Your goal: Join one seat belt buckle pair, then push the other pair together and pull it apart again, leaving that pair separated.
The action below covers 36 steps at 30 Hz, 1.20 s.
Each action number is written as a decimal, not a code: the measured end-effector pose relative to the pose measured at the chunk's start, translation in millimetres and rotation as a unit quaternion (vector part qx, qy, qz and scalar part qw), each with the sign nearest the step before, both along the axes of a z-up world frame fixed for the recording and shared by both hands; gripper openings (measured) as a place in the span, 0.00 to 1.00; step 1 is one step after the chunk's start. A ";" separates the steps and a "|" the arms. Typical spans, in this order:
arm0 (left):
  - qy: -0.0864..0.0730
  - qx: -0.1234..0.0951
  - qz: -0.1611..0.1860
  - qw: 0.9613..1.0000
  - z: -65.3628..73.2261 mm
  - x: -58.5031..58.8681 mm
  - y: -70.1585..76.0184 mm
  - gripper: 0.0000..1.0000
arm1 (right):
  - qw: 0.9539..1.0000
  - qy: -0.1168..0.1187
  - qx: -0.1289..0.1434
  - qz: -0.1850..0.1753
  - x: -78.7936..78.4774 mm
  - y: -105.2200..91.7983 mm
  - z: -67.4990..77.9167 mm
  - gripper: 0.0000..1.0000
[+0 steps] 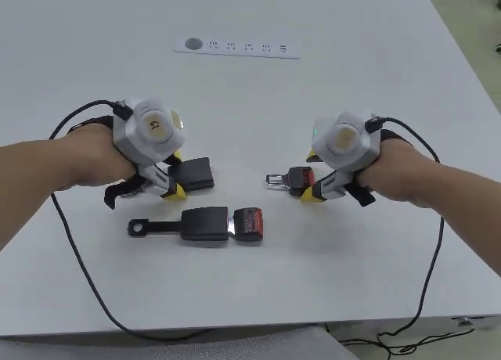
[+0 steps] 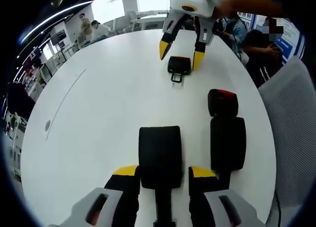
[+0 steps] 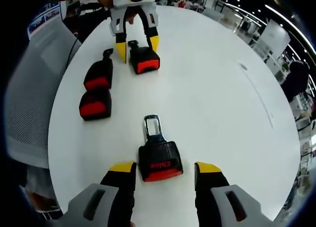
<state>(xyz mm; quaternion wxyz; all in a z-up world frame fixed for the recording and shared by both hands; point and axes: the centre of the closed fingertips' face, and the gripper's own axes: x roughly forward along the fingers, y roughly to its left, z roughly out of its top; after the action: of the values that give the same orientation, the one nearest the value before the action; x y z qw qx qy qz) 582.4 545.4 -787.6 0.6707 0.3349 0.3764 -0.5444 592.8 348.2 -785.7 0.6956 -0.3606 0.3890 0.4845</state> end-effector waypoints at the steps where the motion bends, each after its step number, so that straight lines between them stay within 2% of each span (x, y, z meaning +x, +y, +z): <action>1: -0.001 -0.003 0.002 1.000 0.7 1.3 1.0 0.40 | 1.000 -0.001 0.009 -0.009 0.8 0.4 2.7 0.46; 4: -0.010 -0.013 0.019 1.000 9.3 1.5 3.2 0.41 | 0.999 -0.008 0.031 -0.038 -1.9 -1.4 11.9 0.49; 6: -0.018 -0.020 0.031 0.999 8.9 3.1 6.5 0.42 | 0.997 -0.016 0.045 -0.054 -3.2 -2.1 18.3 0.51; 8: -0.021 -0.033 0.047 0.998 17.2 0.4 7.8 0.43 | 0.995 -0.026 0.066 -0.077 -6.5 -2.1 25.2 0.54; 9: -0.024 -0.047 0.060 0.997 23.0 -1.9 7.9 0.43 | 0.992 -0.028 0.084 -0.090 -10.1 -0.7 29.7 0.55; 11: -0.031 -0.064 0.070 0.995 30.3 -7.5 9.9 0.46 | 0.988 -0.025 0.113 -0.107 -19.6 2.5 36.2 0.58; 13: -0.043 -0.067 0.073 0.994 33.0 -9.5 15.1 0.51 | 0.985 -0.027 0.123 -0.117 -25.0 3.4 37.6 0.61; 16: -0.032 -0.070 0.100 0.992 37.2 -18.4 23.5 0.59 | 0.979 -0.024 0.150 -0.139 -34.0 7.0 41.3 0.69; 19: -0.035 -0.079 0.116 0.989 43.0 -25.5 31.4 0.64 | 0.976 -0.028 0.156 -0.151 -42.7 7.0 45.2 0.74; 21: -0.038 -0.087 0.129 0.987 49.9 -31.8 36.8 0.67 | 0.973 -0.032 0.164 -0.158 -50.4 9.3 51.1 0.76; 24: -0.054 -0.105 0.168 0.979 58.2 -36.2 48.5 0.80 | 0.970 -0.032 0.180 -0.163 -60.7 12.9 54.0 0.78; 25: -0.049 -0.111 0.178 0.976 60.5 -40.0 50.6 0.82 | 0.968 -0.033 0.196 -0.151 -67.5 19.6 57.6 0.81; 26: -0.045 -0.118 0.186 0.974 62.4 -43.8 52.6 0.84 | 0.965 -0.030 0.212 -0.149 -71.2 23.7 59.8 0.85; 27: -0.045 -0.123 0.191 0.973 68.8 -50.1 54.6 0.85 | 0.960 -0.035 0.230 -0.153 -73.4 27.1 63.9 0.87; 28: -0.046 -0.123 0.195 0.972 70.5 -54.0 57.0 0.88 | 0.961 -0.029 0.232 -0.151 -80.8 29.7 64.8 0.89; 31: -0.051 -0.119 0.199 0.971 70.0 -68.5 67.8 0.90 | 0.960 -0.044 0.229 -0.155 -84.4 28.1 66.0 0.98; 33: -0.057 -0.121 0.204 0.970 73.7 -78.7 71.3 0.91 | 0.959 -0.051 0.226 -0.162 -90.2 29.2 67.6 0.99; 36: -0.060 -0.113 0.212 0.969 71.9 -86.0 83.9 0.95 | 0.958 -0.059 0.223 -0.169 -91.7 25.9 69.8 0.99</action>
<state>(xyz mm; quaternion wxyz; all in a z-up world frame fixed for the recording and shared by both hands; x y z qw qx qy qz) 496.4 629.3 -715.7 0.8257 0.2014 0.3338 -0.4077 501.1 374.1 -715.9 0.8515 -0.1533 0.2849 0.4126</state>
